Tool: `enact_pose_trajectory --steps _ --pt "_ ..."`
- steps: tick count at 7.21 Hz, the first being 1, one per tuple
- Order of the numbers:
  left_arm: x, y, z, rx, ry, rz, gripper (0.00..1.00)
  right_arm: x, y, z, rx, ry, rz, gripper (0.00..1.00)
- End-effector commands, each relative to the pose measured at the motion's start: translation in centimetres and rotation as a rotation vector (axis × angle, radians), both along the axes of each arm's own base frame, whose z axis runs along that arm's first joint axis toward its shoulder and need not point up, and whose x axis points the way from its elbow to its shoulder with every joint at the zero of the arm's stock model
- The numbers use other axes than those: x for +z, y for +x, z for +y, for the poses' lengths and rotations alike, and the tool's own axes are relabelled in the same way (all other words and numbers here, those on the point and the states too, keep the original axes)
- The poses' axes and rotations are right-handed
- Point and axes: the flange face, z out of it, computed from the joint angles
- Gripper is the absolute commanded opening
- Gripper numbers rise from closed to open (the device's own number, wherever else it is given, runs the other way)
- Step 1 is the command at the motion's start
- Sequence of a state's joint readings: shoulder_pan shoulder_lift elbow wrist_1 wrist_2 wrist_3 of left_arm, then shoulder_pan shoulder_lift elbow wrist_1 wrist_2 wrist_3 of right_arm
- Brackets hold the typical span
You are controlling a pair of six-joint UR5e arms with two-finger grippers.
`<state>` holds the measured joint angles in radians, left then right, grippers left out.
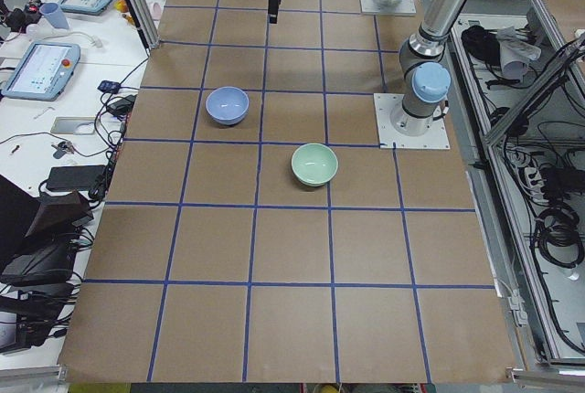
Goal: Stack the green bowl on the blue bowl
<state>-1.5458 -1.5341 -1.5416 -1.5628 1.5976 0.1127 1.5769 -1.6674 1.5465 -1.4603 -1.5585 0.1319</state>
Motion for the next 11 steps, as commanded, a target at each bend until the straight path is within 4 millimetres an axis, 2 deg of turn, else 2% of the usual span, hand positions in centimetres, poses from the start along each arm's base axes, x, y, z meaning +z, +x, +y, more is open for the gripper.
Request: enact_pose_trajectory --steps 1,6,8,9,11 --pt "-0.2 -0.1 0.1 -0.001 0.006 -0.001 1.0 0.0 0.0 0.0 0.0 0.001 0.0 1.0" --pt "-0.7 0.4 0.1 0.005 0.019 -0.002 1.0 0.0 0.0 0.0 0.0 0.0 0.0 1.0" --pt "-0.7 1.8 -0.2 0.034 0.019 -0.006 1.0 0.0 0.0 0.0 0.0 0.001 0.0 1.0" --pt "-0.9 3.8 -0.6 0.069 0.024 -0.003 1.0 0.0 0.0 0.0 0.0 0.0 0.0 1.0" --pt "-3.2 10.3 -1.0 0.033 0.078 -0.003 1.0 0.0 0.0 0.0 0.0 0.0 0.0 1.0"
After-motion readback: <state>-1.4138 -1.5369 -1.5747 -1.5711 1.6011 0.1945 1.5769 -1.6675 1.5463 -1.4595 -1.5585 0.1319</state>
